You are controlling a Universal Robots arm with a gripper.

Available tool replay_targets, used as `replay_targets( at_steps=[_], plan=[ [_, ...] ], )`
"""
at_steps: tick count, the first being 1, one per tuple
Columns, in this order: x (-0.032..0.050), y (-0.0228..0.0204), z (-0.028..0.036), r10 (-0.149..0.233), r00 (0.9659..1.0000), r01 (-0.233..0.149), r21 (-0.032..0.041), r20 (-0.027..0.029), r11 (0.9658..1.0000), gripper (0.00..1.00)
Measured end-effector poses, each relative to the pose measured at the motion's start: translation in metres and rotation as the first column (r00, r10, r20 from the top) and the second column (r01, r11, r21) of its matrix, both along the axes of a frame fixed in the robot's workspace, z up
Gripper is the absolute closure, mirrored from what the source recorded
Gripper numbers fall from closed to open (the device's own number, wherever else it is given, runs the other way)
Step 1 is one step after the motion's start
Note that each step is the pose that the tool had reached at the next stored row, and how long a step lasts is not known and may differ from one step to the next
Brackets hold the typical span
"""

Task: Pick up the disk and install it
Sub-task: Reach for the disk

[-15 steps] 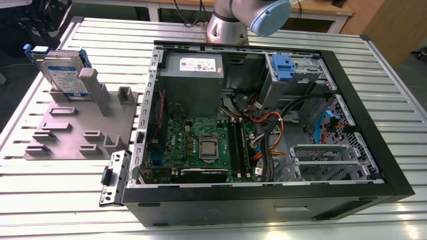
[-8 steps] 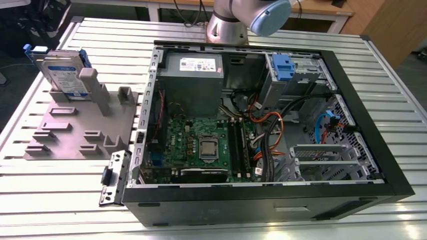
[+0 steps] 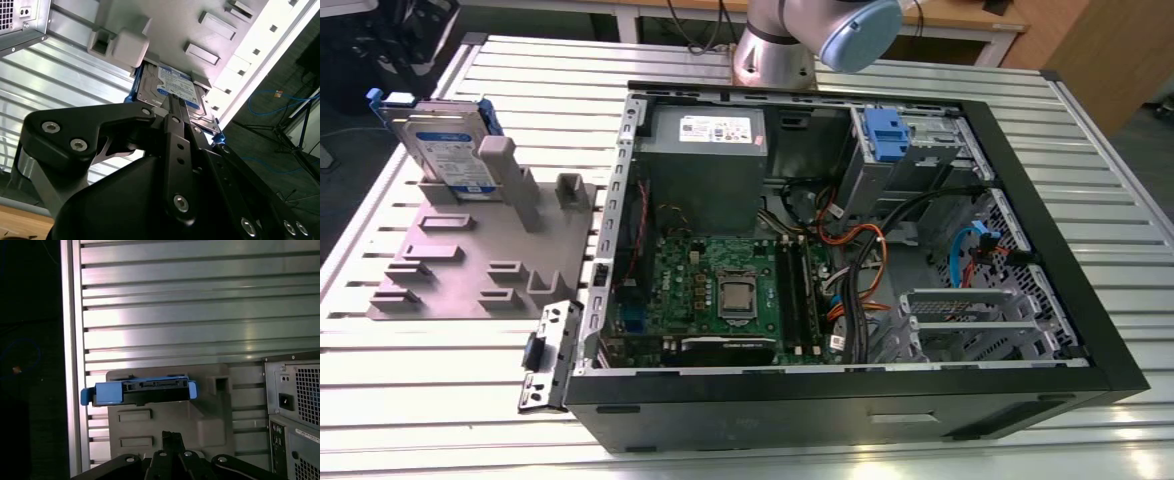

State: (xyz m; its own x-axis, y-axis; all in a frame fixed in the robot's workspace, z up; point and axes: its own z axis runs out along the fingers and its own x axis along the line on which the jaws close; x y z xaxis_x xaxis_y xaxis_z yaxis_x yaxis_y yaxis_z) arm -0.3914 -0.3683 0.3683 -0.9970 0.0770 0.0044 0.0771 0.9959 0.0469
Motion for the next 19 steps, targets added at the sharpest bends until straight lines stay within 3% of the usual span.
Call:
replay_targets(
  at_steps=[5, 11, 19],
  plan=[
    [-0.0053, 0.0008, -0.0005, 0.000, 1.0000, 0.000, 0.0000, 0.0000, 1.0000, 0.89],
    [-0.0153, 0.0063, -0.0018, -0.001, 1.0000, 0.001, 0.0001, -0.0008, 1.0000, 0.89],
    [-0.0339, 0.0088, -0.0043, -0.003, 1.0000, 0.003, 0.0000, -0.0053, 1.0000, 0.89]
  ],
)
